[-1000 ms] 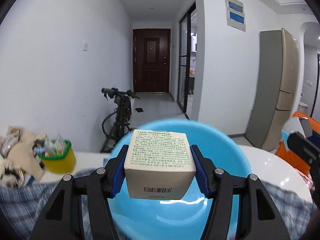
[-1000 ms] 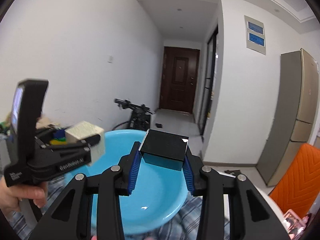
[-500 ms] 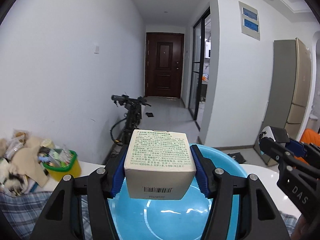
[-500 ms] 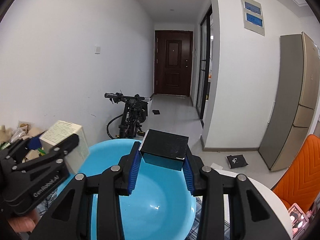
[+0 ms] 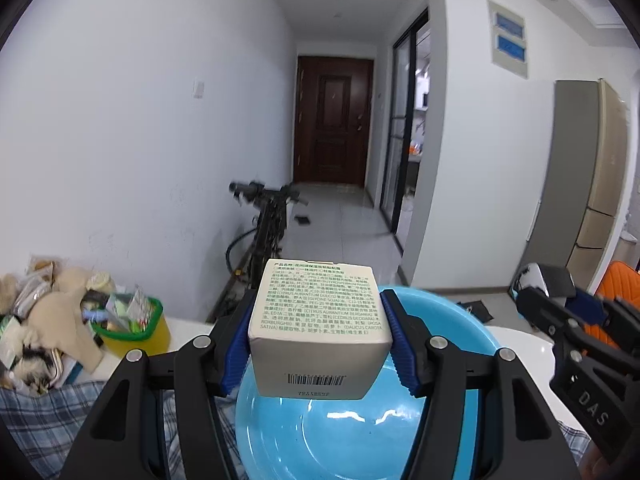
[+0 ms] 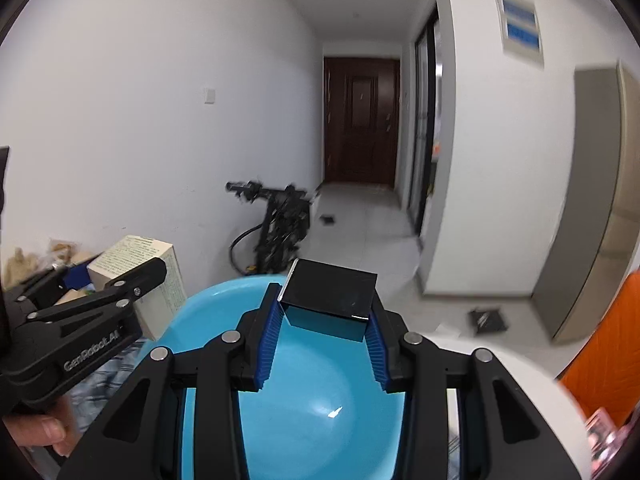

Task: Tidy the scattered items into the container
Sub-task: 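Carry the cream box and black box over the blue basin with both tools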

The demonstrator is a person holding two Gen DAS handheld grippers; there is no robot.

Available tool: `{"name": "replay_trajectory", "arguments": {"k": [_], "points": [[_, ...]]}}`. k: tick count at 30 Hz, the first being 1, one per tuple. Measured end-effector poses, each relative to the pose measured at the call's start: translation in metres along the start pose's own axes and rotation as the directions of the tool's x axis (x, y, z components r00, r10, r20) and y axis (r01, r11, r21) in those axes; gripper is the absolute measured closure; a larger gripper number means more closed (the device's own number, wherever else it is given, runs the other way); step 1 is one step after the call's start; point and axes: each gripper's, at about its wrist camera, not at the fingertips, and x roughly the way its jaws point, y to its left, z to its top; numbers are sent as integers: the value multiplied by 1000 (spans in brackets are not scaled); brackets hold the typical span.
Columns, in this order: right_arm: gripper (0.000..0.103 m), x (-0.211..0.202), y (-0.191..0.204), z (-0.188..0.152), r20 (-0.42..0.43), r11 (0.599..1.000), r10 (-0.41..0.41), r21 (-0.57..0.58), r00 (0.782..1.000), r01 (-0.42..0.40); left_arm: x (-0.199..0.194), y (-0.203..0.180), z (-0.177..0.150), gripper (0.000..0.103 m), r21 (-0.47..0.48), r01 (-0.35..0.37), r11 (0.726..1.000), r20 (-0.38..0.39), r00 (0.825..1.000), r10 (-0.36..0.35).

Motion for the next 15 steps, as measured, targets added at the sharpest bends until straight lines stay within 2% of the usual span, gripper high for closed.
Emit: {"name": "replay_trajectory", "arguments": {"k": [2, 4, 5, 6, 7, 9, 10, 11, 12, 15], "points": [[66, 13, -6, -2, -96, 999, 36, 39, 995, -33, 15, -1, 1, 41, 13, -74, 997, -102, 992, 75], [66, 29, -7, -8, -224, 999, 9, 38, 975, -1, 27, -1, 0, 41, 8, -69, 998, -195, 978, 69], [66, 38, -9, -11, -292, 999, -4, 42, 957, 17, 33, 0, -1, 41, -7, -52, 999, -246, 968, 48], [66, 46, -12, -15, -359, 998, 1, 62, 933, 22, 40, 1, -3, 41, -28, -29, 999, -307, 952, 19], [66, 51, -16, -19, -402, 996, 27, 94, 915, 12, 48, 2, -6, 41, -46, -7, 999, -374, 927, -10], [66, 54, -20, -22, -434, 989, 90, 142, 896, -31, 59, -1, -13, 41, -44, 29, 999, -485, 873, -46], [66, 55, -21, -23, -453, 989, 96, 145, 886, -34, 62, -6, -16, 41, -20, 51, 999, -519, 853, -53], [66, 57, -21, -24, -480, 990, 88, 136, 873, -25, 62, -12, -17, 41, 15, 57, 998, -530, 847, -40], [66, 58, -21, -25, -504, 992, 77, 125, 860, -16, 61, -16, -18, 41, 49, 50, 998, -528, 849, -17], [66, 56, -23, -22, -515, 991, 80, 130, 854, -14, 60, -21, -20, 41, 40, 58, 997, -528, 849, -28]]}}
